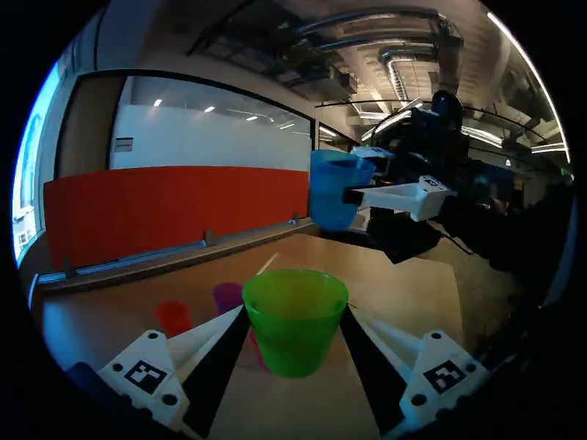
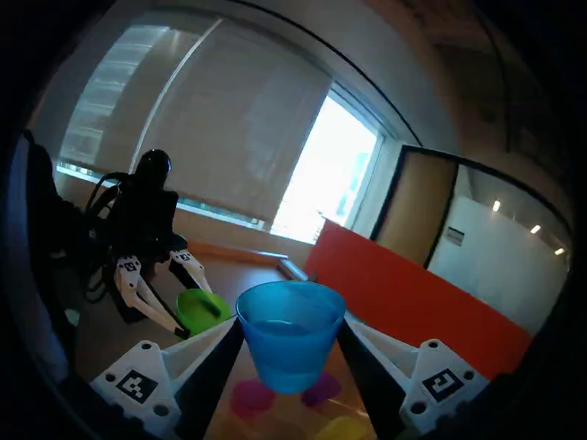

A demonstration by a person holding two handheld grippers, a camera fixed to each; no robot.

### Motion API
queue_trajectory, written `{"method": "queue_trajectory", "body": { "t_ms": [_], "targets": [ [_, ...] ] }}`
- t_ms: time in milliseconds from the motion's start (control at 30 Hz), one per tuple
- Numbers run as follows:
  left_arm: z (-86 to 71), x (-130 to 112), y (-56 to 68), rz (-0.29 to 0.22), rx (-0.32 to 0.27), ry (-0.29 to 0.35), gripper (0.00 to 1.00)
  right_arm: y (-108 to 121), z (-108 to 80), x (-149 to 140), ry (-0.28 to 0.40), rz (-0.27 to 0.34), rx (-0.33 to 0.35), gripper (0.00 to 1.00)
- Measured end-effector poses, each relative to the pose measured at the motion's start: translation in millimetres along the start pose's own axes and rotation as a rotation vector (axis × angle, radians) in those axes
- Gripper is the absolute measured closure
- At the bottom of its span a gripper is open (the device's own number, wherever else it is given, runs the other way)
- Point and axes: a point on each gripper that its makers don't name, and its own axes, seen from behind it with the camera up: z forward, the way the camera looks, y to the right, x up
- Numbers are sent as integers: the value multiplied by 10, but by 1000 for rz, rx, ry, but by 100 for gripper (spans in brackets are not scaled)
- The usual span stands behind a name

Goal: Pour water

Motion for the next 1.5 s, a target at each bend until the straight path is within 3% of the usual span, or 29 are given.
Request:
{"method": "queue_trajectory", "body": {
  "t_ms": [800, 1500],
  "targets": [
    [204, 151, -167, 5, 10, 27, 15, 164, 425, 153, -6, -273, 22, 11],
    [349, 267, -163, 19, -10, 35, 15, 323, 689, 188, -50, -485, 4, 11]
  ]
}}
